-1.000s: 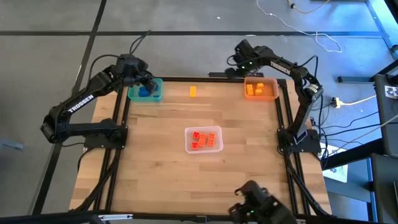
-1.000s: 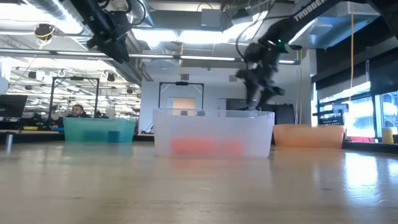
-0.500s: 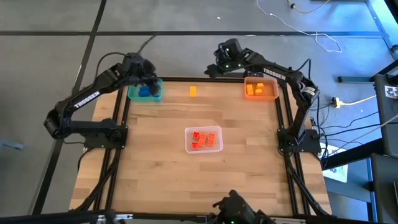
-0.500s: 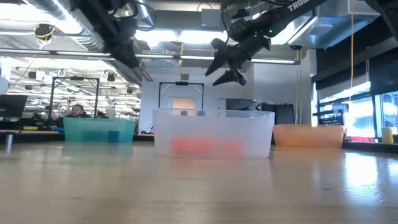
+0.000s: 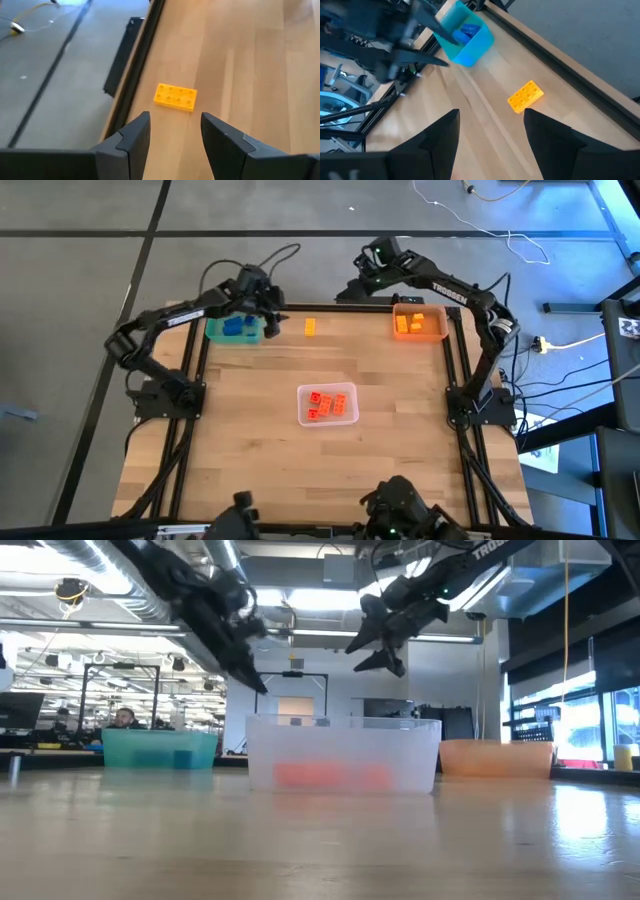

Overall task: Sort & place blocks by color
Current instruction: Put the yellow game piece into the orange bin

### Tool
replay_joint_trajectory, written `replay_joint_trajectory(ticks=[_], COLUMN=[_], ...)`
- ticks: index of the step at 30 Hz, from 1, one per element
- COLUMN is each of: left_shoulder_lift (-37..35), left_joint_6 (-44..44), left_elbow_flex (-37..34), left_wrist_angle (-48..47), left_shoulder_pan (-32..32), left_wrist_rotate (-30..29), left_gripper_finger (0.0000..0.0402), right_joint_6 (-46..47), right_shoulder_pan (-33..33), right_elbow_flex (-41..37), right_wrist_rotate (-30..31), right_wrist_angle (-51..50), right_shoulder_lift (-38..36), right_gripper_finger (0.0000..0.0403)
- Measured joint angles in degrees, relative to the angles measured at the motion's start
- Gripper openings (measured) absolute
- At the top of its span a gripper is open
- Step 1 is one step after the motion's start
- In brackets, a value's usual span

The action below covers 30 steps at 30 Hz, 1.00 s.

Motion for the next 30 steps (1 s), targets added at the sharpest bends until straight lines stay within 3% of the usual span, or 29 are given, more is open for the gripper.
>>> replay_joint_trajectory(ticks=[5, 15, 30], left_shoulder_lift=[7.1, 17.4, 22.4], left_joint_6=[-2.9, -8.2, -12.3], left_elbow_flex=[0.0, 0.0, 0.0], left_wrist_angle=[5.4, 14.1, 17.5], left_shoulder_pan=[-0.1, -2.8, -4.1], left_wrist_rotate=[4.0, 3.3, -3.9], left_gripper_finger=[0.0165, 0.0165, 0.0165], right_joint_6=[-1.4, -2.3, -3.3], right_shoulder_pan=[-1.4, -2.2, -2.2], right_elbow_flex=[0.0, 0.0, 0.0], right_wrist_rotate=[0.1, 0.5, 0.3], right_wrist_angle=[-1.6, -2.3, -3.6], right_shoulder_lift=[-1.8, -2.5, -2.5], right_gripper_finger=[0.0222, 0.0222, 0.0222])
